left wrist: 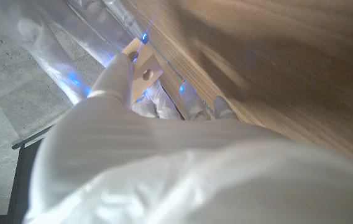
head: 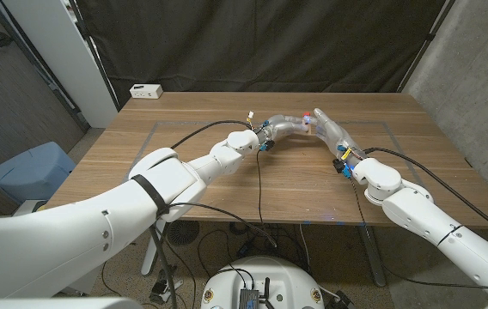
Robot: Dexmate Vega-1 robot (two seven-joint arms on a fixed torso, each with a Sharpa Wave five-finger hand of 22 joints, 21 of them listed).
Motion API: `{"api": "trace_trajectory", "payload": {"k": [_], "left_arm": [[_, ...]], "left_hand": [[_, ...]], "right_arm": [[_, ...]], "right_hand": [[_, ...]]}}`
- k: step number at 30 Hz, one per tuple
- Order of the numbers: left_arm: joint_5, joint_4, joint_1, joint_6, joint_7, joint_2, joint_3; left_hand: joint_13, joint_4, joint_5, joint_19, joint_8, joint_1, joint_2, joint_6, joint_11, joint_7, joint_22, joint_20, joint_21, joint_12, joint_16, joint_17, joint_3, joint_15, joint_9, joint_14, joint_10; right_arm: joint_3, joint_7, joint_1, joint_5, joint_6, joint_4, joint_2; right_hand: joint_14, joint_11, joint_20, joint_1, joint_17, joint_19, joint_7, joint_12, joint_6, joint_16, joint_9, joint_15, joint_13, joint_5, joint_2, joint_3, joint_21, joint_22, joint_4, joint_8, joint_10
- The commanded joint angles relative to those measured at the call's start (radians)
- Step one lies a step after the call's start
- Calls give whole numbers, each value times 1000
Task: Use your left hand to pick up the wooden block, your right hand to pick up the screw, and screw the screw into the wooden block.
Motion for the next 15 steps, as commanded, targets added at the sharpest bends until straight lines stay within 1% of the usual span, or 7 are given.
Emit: {"api": "trace_trajectory", "payload": {"k": [1, 9, 15], "left_arm": [[1, 0, 3, -7, -2, -3, 2], [4, -4, 9, -32, -11, 0, 1], [8, -5, 10, -45, -13, 1, 0]], "left_hand": [[4, 41, 6, 4, 10, -11, 25, 8, 1, 2, 2, 4, 9, 5, 0, 3, 37, -29, 2, -3, 9], [4, 41, 6, 4, 9, -11, 26, 8, 1, 2, 2, 5, 9, 5, 0, 4, 37, -28, 2, -4, 9], [3, 40, 6, 4, 10, -11, 25, 9, 1, 2, 2, 4, 9, 4, 0, 3, 37, -29, 2, -4, 9]], "right_arm": [[20, -20, -33, -5, -6, -41, -23], [50, -45, -65, 1, -8, -64, -37], [69, -48, -76, -1, 2, -62, -48]], "right_hand": [[-171, -5, -1, -5, 2, 2, 1, 4, 6, 7, 2, -3, 0, 6, -1, 7, 5, 4, 1, 2, -88], [-170, -5, -1, -5, 2, 2, 0, 4, 7, 7, 2, -3, 0, 6, -1, 8, 5, 4, 1, 2, -87], [-170, -5, -1, -5, 1, 4, 1, 5, 8, 7, 2, -2, 0, 6, -2, 8, 5, 4, 0, 2, -83]]}}
